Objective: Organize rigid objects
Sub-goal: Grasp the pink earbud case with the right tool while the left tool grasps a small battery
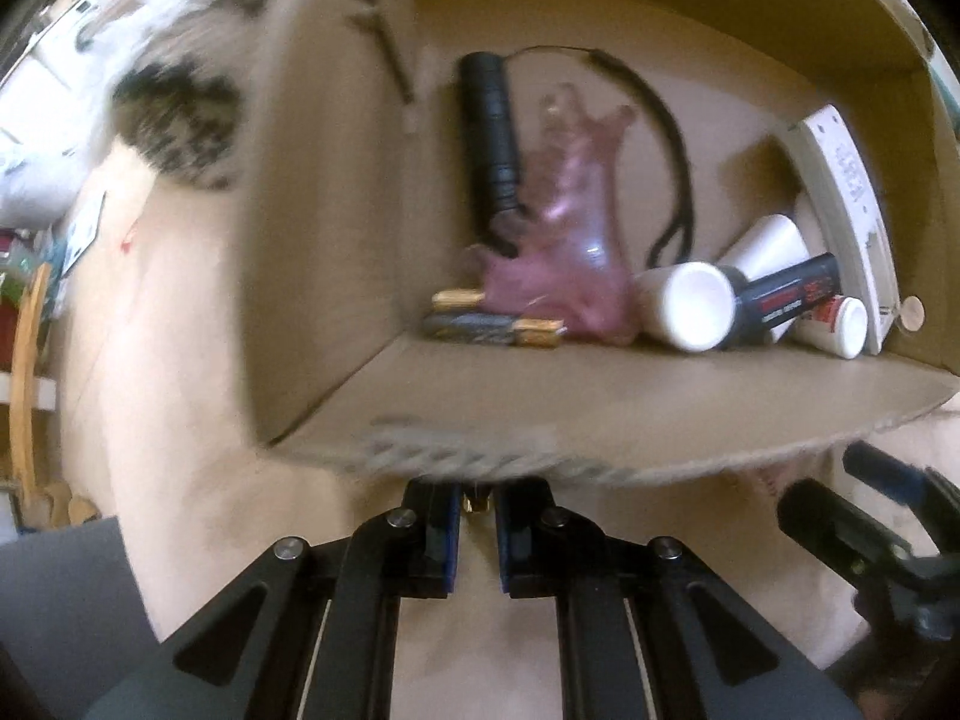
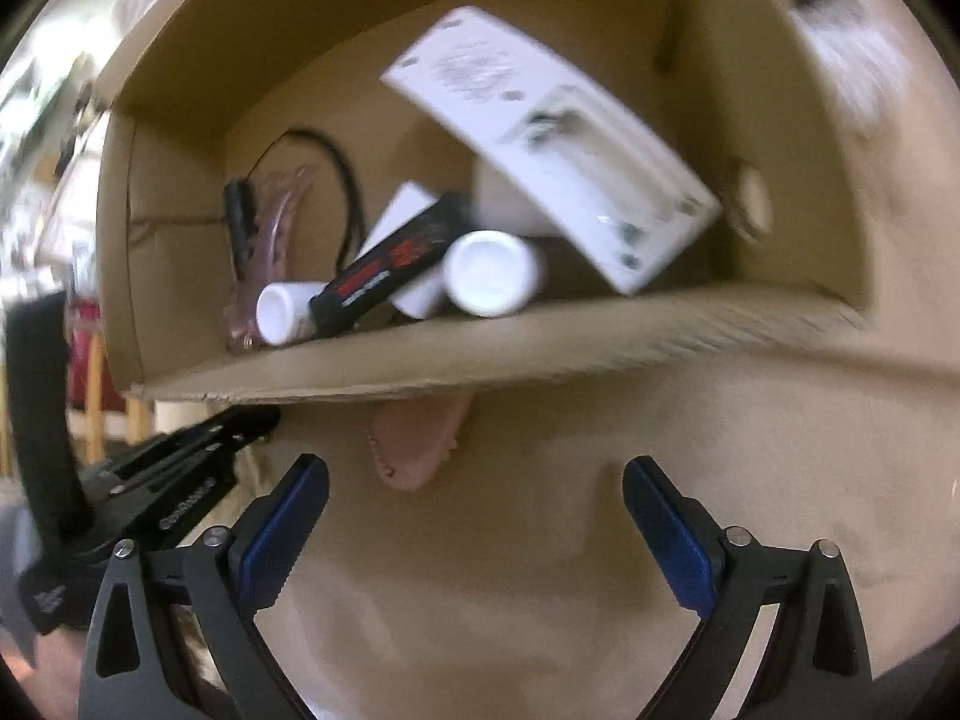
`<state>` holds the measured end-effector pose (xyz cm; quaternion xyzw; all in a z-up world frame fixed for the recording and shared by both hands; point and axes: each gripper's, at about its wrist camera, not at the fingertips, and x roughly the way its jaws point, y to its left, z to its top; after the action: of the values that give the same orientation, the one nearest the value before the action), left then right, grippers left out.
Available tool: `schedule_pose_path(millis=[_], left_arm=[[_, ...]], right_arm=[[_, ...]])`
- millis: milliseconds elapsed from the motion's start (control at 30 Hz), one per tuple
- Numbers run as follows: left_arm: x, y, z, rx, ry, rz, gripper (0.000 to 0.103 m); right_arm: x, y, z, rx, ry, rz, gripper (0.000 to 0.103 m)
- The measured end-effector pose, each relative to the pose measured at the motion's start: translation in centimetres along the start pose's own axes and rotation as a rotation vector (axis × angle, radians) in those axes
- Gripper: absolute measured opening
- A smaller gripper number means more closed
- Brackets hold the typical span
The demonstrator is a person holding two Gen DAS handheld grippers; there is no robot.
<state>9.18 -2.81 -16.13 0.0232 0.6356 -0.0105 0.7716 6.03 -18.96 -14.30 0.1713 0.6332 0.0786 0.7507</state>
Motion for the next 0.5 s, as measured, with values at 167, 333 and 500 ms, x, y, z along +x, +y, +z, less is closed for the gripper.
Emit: schedule_pose_path(millis=[167,333,500], left_arm=[[-0.2,1.2,-0.2,-0.030,0.006,0.006,0.009],[0.0,2.2,0.0,-0.043,0.011,0.003,0.009],[0.3,2.4,-0.7,-0.037,0.004,0.014,0.009]], right_arm=[[1.9,2.3,0.4,-0.079,-0.004,-0.025,0.089],[2.7,4.0,0.1,-0.170,-0.040,-0.101,0.088],[2.6,4.7,-0.8,-0.222,-0.051,-0.147,0.045]])
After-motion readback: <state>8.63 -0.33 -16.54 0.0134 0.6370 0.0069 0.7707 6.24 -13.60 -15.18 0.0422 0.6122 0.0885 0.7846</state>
